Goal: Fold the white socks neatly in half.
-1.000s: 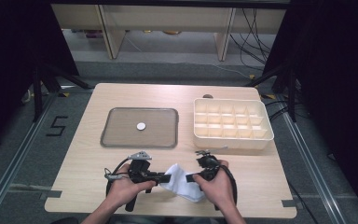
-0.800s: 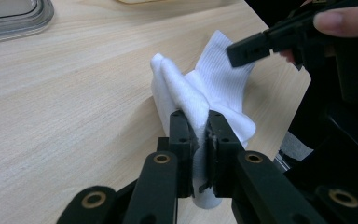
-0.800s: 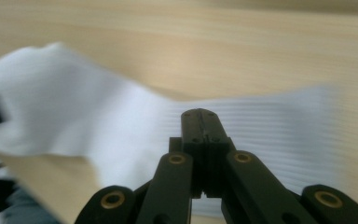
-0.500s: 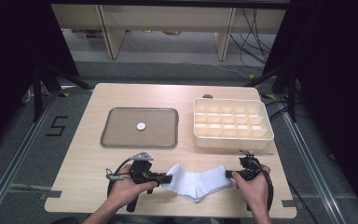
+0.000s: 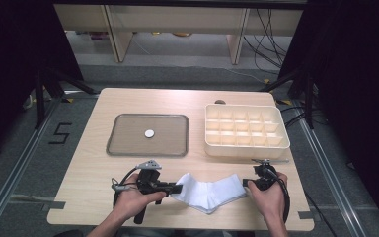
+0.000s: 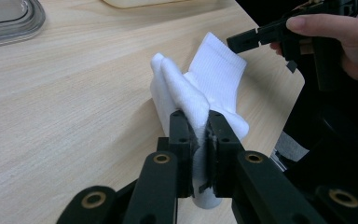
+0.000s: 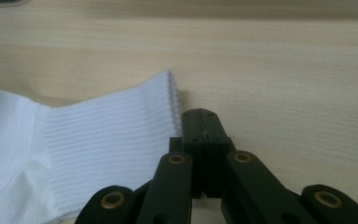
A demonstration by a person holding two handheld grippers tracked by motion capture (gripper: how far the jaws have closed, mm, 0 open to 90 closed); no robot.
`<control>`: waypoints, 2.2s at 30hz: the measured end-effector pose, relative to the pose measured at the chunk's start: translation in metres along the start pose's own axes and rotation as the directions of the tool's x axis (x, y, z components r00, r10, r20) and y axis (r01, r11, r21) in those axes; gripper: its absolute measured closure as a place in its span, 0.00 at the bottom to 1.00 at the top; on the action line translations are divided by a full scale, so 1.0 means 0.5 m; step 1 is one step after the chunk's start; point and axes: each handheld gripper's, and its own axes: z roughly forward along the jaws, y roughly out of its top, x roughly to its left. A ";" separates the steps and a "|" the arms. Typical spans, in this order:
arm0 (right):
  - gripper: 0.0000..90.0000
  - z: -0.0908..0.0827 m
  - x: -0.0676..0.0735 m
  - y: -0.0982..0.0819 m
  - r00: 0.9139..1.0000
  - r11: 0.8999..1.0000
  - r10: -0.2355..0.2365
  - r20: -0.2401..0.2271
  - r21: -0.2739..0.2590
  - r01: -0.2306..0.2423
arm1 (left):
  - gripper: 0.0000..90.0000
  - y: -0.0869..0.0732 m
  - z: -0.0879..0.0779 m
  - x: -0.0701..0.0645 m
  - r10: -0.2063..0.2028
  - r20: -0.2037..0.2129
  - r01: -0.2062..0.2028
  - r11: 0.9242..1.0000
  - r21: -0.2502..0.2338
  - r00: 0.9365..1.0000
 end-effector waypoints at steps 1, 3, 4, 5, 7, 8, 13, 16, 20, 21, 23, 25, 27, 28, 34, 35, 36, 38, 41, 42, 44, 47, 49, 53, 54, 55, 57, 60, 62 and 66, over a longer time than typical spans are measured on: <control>1.00 0.003 -0.005 0.001 0.999 0.999 -0.049 -0.003 0.000 0.049 | 0.91 0.000 0.000 0.000 0.000 0.001 0.000 1.000 0.000 1.000; 1.00 0.006 0.005 0.003 1.000 1.000 -0.013 0.010 0.021 0.012 | 0.91 0.001 0.001 -0.001 0.004 0.002 -0.004 1.000 -0.001 1.000; 1.00 0.007 0.016 0.003 0.999 0.999 0.031 0.010 0.038 -0.032 | 0.91 0.002 0.000 -0.003 0.016 -0.013 -0.016 1.000 0.001 1.000; 1.00 0.011 0.008 0.004 1.000 0.999 -0.025 0.015 0.024 0.025 | 0.91 0.002 0.000 -0.003 0.016 -0.013 -0.016 1.000 0.001 1.000; 1.00 0.012 0.012 0.004 1.000 0.999 -0.020 0.014 0.026 0.020 | 0.91 0.002 -0.001 -0.007 0.017 -0.016 -0.018 1.000 -0.007 1.000; 1.00 0.012 0.016 0.003 1.000 0.999 -0.023 -0.007 0.028 0.024 | 0.91 0.003 0.000 -0.008 0.020 -0.010 -0.020 1.000 -0.005 1.000; 1.00 0.020 0.022 0.000 0.999 0.999 -0.034 0.009 0.031 0.033 | 0.91 0.006 0.003 -0.012 0.034 -0.002 -0.034 0.999 -0.001 0.999; 1.00 0.027 0.025 -0.002 0.999 0.998 -0.052 0.000 0.026 0.052 | 0.91 0.006 0.006 -0.015 0.043 -0.002 -0.043 0.999 0.000 0.999; 1.00 0.028 0.034 -0.002 0.999 0.998 -0.051 0.008 0.039 0.051 | 0.91 0.005 0.009 -0.017 0.044 0.001 -0.044 0.999 0.002 0.999; 1.00 0.028 0.036 -0.002 0.999 0.998 -0.048 0.002 0.036 0.048 | 0.91 0.006 0.010 -0.018 0.042 0.003 -0.042 0.999 0.002 0.999; 1.00 0.030 0.038 -0.002 0.999 0.998 -0.050 0.005 0.037 0.050 | 0.91 0.007 0.010 -0.017 0.045 0.012 -0.045 0.999 0.003 0.999; 1.00 0.030 0.041 -0.003 0.998 0.997 -0.062 0.002 0.037 0.062 | 0.91 0.007 0.012 -0.019 0.047 0.010 -0.047 0.999 0.003 0.999; 1.00 0.033 0.044 -0.004 0.998 0.997 -0.063 -0.012 0.034 0.064 | 0.91 0.007 0.013 -0.020 0.052 0.012 -0.052 0.999 0.007 0.999; 1.00 0.033 0.047 -0.005 0.998 0.998 -0.058 -0.005 0.036 0.058 | 0.91 0.007 0.014 -0.021 0.052 0.004 -0.052 0.999 0.005 0.999; 1.00 0.032 0.050 -0.005 0.998 0.997 -0.070 -0.004 0.035 0.070 | 0.91 0.007 0.018 -0.022 0.050 0.009 -0.050 0.999 0.013 0.999; 1.00 0.031 0.050 -0.005 0.997 0.996 -0.080 -0.006 0.038 0.080 | 0.91 0.007 0.018 -0.022 0.050 0.011 -0.050 0.999 0.012 0.999; 1.00 0.031 0.052 -0.005 0.998 0.997 -0.060 0.005 0.045 0.060 | 0.91 0.008 0.018 -0.022 0.051 0.012 -0.051 0.999 0.014 0.999; 1.00 0.031 0.054 -0.005 0.998 0.997 -0.064 0.006 0.047 0.064 | 0.91 0.008 0.020 -0.022 0.050 0.013 -0.050 0.999 0.013 0.999; 1.00 0.031 0.054 -0.006 0.998 0.997 -0.062 0.004 0.044 0.061 | 0.91 0.007 0.022 -0.021 0.047 0.025 -0.048 0.999 0.016 0.999; 1.00 0.031 0.054 -0.007 0.997 0.996 -0.077 -0.001 0.042 0.077 | 0.91 0.006 0.024 -0.024 0.050 0.010 -0.050 0.999 0.006 0.999; 1.00 0.030 0.054 -0.007 0.997 0.996 -0.077 -0.002 0.045 0.077 | 0.91 0.007 0.024 -0.024 0.053 0.015 -0.053 0.998 0.016 0.999; 1.00 0.032 0.057 -0.008 0.997 0.996 -0.077 0.013 0.044 0.077 | 0.91 0.008 0.026 -0.024 0.053 0.028 -0.053 0.998 0.013 0.998; 1.00 0.030 0.058 -0.009 0.996 0.996 -0.086 0.003 0.040 0.086 | 0.91 0.007 0.026 -0.025 0.055 0.017 -0.055 0.998 0.011 0.998; 1.00 0.017 0.059 -0.007 0.998 0.996 -0.061 -0.008 0.058 0.061 | 0.91 0.008 0.025 -0.026 0.053 0.008 -0.053 0.999 0.013 0.999; 1.00 0.017 0.059 -0.007 0.998 0.996 -0.061 -0.008 0.058 0.061 | 0.91 0.008 0.025 -0.026 0.054 0.007 -0.054 0.998 0.012 0.999; 1.00 0.013 0.065 -0.007 1.000 0.998 -0.026 0.006 0.062 0.026 | 0.91 0.008 0.025 -0.026 0.056 0.006 -0.056 0.998 0.012 0.998; 1.00 0.008 0.058 -0.004 0.999 0.997 -0.051 0.001 0.052 0.051 | 0.91 0.008 0.026 -0.024 0.057 0.024 -0.057 0.998 0.011 0.998; 1.00 0.002 0.055 -0.006 0.998 0.996 -0.066 -0.004 0.054 0.066 | 0.91 0.009 0.025 -0.024 0.065 0.021 -0.065 0.998 0.011 0.998; 1.00 0.002 0.057 -0.007 0.999 0.997 -0.055 0.003 0.063 0.054 | 0.91 0.009 0.025 -0.024 0.065 0.020 -0.065 0.998 0.009 0.998; 1.00 0.010 0.065 -0.013 0.997 0.994 -0.070 0.011 0.083 0.069 | 0.91 0.009 0.028 -0.027 0.067 0.017 -0.068 0.998 0.007 0.998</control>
